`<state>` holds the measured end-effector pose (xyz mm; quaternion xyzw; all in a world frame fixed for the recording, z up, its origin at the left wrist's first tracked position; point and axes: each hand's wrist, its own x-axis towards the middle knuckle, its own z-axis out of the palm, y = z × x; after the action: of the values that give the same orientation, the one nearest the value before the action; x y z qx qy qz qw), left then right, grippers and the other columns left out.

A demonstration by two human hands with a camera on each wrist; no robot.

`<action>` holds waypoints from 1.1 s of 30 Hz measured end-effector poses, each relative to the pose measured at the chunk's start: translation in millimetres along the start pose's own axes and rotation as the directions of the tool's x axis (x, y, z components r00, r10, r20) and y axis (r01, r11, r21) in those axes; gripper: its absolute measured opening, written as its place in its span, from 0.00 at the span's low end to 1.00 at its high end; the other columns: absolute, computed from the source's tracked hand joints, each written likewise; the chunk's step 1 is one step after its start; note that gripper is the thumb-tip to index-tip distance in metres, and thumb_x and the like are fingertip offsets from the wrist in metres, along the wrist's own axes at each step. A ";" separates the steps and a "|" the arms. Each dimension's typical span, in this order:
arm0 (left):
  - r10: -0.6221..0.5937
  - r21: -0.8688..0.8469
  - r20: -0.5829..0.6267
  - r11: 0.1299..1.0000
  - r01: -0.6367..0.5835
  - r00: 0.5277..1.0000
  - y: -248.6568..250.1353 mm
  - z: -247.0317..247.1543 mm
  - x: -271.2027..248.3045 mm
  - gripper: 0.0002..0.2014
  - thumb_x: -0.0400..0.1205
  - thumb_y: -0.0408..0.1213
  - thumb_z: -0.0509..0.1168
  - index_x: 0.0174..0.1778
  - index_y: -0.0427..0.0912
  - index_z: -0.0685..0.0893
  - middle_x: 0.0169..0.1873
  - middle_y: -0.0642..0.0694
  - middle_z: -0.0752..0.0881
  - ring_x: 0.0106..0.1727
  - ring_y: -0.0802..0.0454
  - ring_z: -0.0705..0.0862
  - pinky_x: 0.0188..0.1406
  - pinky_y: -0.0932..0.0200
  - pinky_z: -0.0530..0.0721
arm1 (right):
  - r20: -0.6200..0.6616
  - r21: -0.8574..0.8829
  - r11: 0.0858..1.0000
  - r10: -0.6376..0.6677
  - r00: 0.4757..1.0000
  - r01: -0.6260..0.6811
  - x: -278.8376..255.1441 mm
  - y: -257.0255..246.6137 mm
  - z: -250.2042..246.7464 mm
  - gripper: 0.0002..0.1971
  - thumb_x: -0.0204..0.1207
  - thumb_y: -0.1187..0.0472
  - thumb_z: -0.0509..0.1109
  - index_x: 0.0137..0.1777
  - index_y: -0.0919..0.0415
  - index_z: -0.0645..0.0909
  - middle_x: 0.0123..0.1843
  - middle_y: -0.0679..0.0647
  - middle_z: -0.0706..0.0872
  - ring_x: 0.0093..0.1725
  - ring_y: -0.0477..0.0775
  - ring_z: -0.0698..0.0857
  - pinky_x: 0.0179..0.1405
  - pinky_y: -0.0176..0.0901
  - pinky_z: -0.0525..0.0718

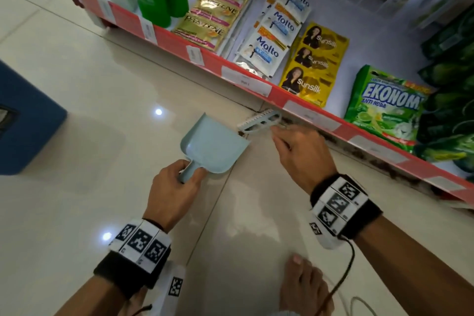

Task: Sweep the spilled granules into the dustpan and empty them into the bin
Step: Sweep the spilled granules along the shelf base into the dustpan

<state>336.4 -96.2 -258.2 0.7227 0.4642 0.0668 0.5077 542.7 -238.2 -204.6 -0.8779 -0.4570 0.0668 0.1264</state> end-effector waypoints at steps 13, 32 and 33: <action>-0.013 -0.008 -0.020 1.000 0.013 1.000 -10.7 -14.6 -11.6 0.24 0.79 0.53 0.69 0.26 0.44 0.67 0.14 0.57 0.69 0.18 0.59 0.67 0.24 0.61 0.65 | 0.049 -0.056 0.998 0.018 0.999 -0.015 52.1 -39.3 26.3 0.11 0.84 0.65 0.60 0.54 0.64 0.85 0.47 0.63 0.90 0.47 0.63 0.88 0.47 0.50 0.86; -0.008 -0.018 0.015 1.000 0.008 1.000 -15.4 -12.3 -15.4 0.24 0.80 0.51 0.68 0.26 0.43 0.66 0.16 0.55 0.67 0.19 0.59 0.65 0.25 0.59 0.64 | 0.116 -0.188 0.970 0.179 0.977 -0.155 37.5 -23.9 27.9 0.14 0.83 0.68 0.57 0.61 0.62 0.81 0.51 0.62 0.89 0.51 0.64 0.88 0.48 0.51 0.84; -0.017 -0.034 0.001 0.999 0.018 1.000 -16.1 -14.7 -15.7 0.24 0.80 0.51 0.69 0.26 0.43 0.66 0.16 0.55 0.67 0.19 0.59 0.65 0.25 0.59 0.64 | 0.156 -0.219 0.963 0.191 0.969 -0.155 24.8 -15.9 22.7 0.14 0.82 0.68 0.57 0.62 0.61 0.81 0.51 0.63 0.89 0.51 0.65 0.88 0.48 0.52 0.84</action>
<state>309.5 -97.1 -258.1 0.7099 0.4691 0.0699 0.5208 539.1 -205.5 -221.9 -0.9135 -0.3922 0.1072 -0.0118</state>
